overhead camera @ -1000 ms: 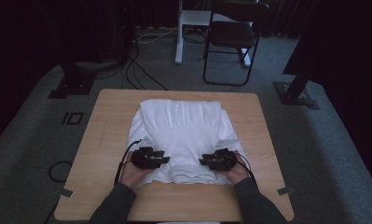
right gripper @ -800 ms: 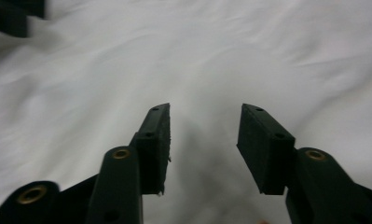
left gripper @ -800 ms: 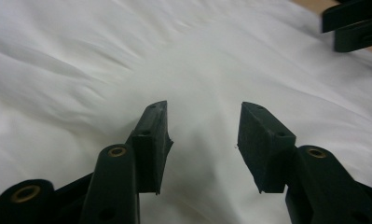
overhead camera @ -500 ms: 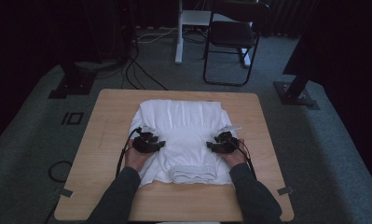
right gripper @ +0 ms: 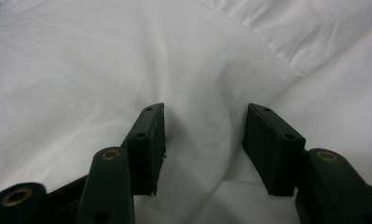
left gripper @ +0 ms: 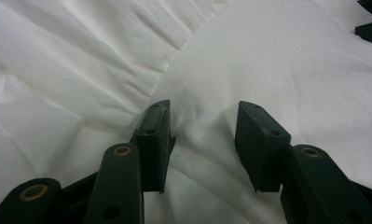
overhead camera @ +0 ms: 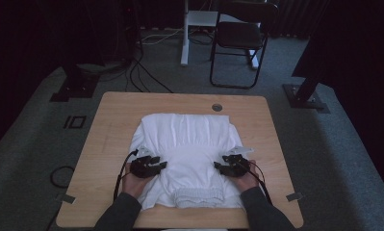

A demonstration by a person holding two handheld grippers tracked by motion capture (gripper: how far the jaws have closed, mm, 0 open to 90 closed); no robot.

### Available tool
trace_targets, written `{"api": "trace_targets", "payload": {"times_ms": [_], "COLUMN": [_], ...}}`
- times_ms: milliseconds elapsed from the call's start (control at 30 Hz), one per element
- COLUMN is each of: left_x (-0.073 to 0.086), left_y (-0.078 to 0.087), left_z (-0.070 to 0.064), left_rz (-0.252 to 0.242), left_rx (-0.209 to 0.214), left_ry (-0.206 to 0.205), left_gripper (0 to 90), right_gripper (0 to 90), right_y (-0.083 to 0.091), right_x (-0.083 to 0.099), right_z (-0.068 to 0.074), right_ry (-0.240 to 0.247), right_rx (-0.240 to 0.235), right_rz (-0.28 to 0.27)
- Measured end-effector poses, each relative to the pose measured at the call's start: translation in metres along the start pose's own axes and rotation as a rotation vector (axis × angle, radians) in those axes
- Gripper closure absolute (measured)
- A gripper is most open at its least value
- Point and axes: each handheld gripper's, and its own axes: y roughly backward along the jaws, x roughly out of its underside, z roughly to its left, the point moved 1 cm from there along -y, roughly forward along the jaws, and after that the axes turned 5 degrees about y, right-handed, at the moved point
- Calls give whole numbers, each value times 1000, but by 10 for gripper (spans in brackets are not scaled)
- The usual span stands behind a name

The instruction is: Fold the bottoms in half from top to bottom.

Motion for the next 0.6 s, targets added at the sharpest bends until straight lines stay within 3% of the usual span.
{"api": "trace_targets", "payload": {"times_ms": [200,367,467,600], "left_x": [17,16,-2,-36], "left_y": [16,19,26,36], "left_z": [-13,-13,-5,14], "left_rz": [15,39,23,-46], "left_rx": [20,32,-22,-100], "left_ry": [-7,-10,-20,-2], "left_gripper": [563,563,557,515], "right_gripper": [482,512,525,511], "right_y": [17,23,25,34], "right_x": [14,18,15,0], "right_z": [16,19,11,-6], "right_ry": [18,5,-10,-17], "right_rx": [-34,-70,-116,-79], "right_rz": [18,35,33,-20]}}
